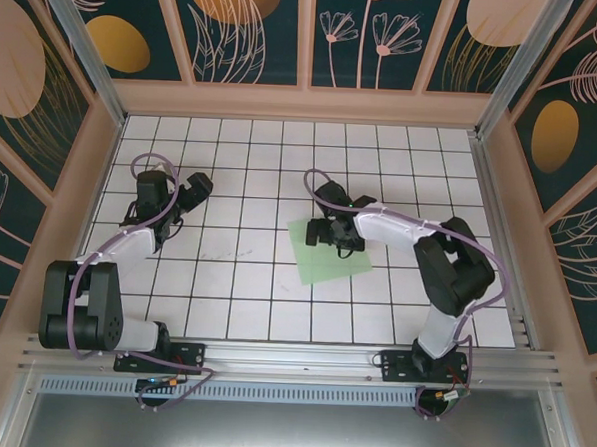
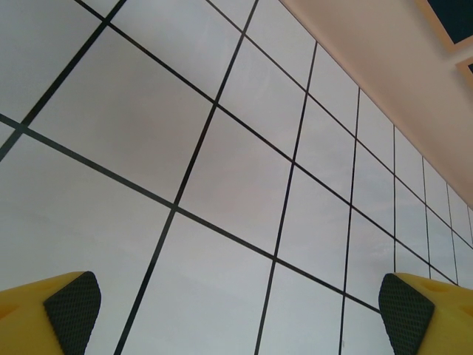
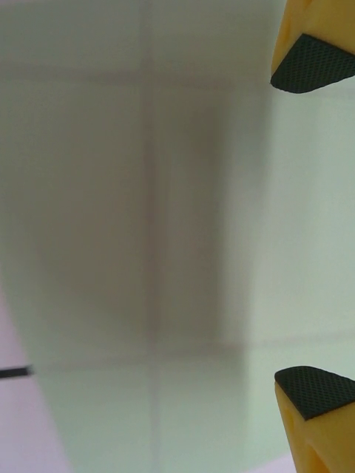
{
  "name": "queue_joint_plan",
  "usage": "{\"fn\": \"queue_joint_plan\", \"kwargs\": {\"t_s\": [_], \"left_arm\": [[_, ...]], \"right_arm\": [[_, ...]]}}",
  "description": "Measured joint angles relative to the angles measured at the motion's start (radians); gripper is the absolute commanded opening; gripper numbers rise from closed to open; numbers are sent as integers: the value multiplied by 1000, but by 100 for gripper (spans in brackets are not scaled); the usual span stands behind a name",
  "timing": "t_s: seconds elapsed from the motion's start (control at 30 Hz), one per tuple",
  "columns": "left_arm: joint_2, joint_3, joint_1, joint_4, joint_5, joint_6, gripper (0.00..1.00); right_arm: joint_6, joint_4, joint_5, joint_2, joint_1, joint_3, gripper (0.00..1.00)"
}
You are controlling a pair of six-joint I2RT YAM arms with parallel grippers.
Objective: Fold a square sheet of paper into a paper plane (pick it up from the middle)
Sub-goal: Move the square sheet of paper to the center of the table, then fold the square sheet of paper in half at the center of the table.
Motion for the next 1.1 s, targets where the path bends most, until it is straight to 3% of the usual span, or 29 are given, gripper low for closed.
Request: {"fn": "queue_joint_plan", "kwargs": {"t_s": [0.6, 1.1], "left_arm": [[20, 0, 0, 2, 19, -1, 98], [21, -11, 0, 12, 53, -15, 98]], "right_arm": [[-79, -45, 24, 93, 37, 72, 91], [-82, -32, 23, 86, 11, 57, 69]]}}
